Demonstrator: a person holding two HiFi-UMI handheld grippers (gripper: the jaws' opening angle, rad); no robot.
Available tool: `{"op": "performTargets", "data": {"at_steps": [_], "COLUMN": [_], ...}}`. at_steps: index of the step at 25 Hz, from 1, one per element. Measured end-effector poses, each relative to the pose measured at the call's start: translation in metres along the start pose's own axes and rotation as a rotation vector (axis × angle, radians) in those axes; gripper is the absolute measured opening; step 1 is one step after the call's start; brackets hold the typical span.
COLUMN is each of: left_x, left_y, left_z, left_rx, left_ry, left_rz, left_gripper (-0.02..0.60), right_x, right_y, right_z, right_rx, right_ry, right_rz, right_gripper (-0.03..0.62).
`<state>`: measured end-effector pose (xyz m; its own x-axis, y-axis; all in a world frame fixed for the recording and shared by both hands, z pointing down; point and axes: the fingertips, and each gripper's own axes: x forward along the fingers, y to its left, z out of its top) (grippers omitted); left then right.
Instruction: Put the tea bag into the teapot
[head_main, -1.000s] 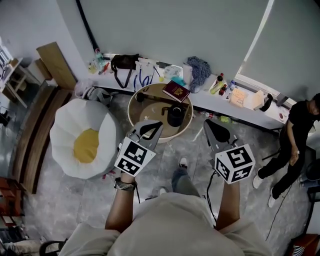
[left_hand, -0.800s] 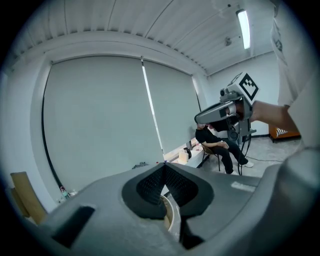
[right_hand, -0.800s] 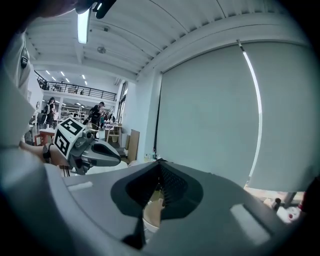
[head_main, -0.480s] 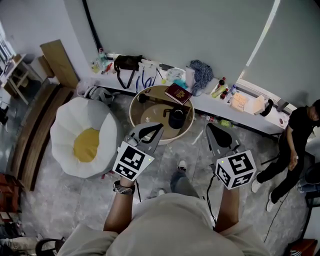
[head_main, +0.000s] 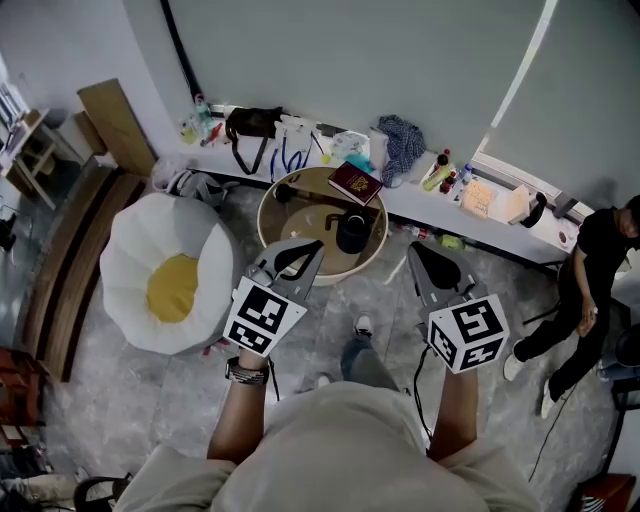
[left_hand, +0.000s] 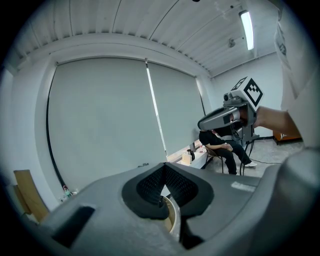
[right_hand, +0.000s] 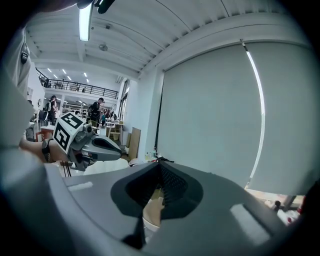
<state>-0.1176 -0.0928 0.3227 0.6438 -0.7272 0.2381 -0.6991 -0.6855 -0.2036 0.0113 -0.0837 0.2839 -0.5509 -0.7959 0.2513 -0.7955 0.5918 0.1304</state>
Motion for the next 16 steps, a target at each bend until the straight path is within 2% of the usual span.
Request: {"op": "performTargets", "data": {"at_steps": [16], "left_x": [0.015], "left_y": [0.000], "left_z": [-0.005], "left_rx": [-0.008], "left_ry": [0.004], "left_rz": [-0.017], "left_gripper": [0.006], "right_x": [0.007], "right_y": [-0.009], "right_z": [-0.010], "right_rx": [0.014], "right_ry": [0.018], "right_rz": [-0.004], "right_gripper": [0.006]}}
